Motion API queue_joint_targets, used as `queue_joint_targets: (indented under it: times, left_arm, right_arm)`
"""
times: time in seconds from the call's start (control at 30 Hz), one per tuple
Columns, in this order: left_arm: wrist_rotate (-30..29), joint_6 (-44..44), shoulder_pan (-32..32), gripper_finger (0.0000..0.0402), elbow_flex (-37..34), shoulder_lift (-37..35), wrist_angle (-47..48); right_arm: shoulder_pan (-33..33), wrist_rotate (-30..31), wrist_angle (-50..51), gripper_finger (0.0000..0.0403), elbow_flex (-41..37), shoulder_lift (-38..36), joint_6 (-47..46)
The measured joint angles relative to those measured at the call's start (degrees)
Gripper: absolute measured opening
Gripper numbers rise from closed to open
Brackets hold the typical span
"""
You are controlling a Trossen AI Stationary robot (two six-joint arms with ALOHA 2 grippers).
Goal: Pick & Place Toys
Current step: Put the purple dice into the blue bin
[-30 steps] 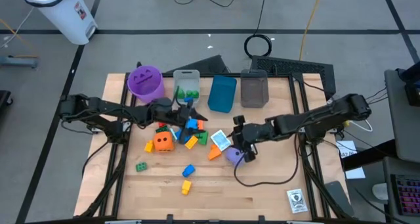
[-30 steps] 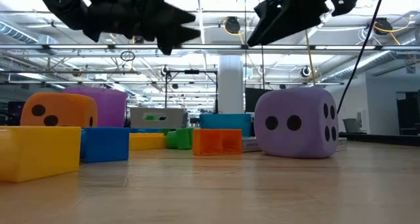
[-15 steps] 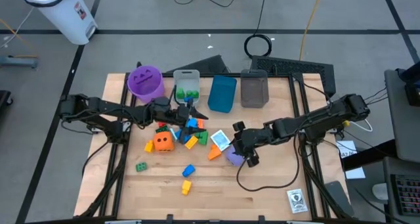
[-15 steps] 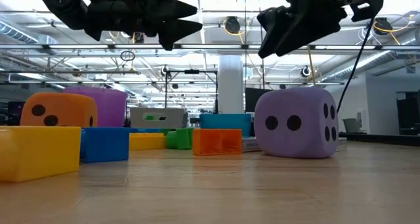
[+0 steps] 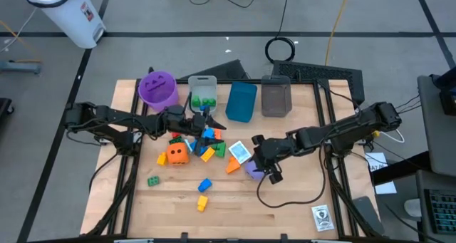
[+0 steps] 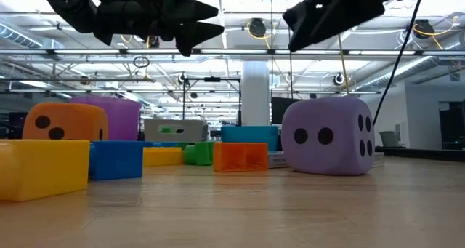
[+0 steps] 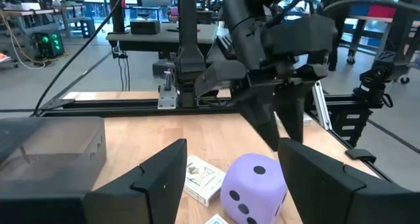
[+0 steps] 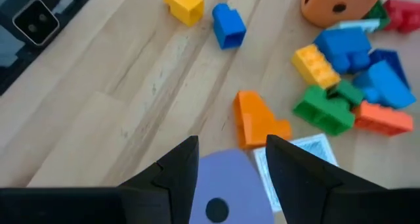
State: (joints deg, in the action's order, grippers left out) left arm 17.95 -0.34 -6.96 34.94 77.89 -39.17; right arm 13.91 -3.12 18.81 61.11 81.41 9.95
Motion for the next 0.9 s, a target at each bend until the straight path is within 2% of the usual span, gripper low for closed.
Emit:
queue_joint_targets:
  times: [0.33, 0.6, 0.9]
  left_arm:
    - [-1.2, -1.3, -0.3, 0.0243, 0.0, 0.0, -3.4]
    - [-1.5, -1.6, -0.2, 0.0243, 0.0, 0.0, -6.6]
    - [-1.5, 0.3, -0.3, 0.0243, 0.1, 0.0, -9.1]
  right_arm:
    - [-2.4, 0.0, 3.6, 0.0239, 1.9, 0.0, 5.2]
    - [-2.7, 0.0, 6.6, 0.0296, 1.9, 0.0, 4.0]
    - [-2.5, 0.2, 6.4, 0.0334, 3.4, 0.0, 1.9]
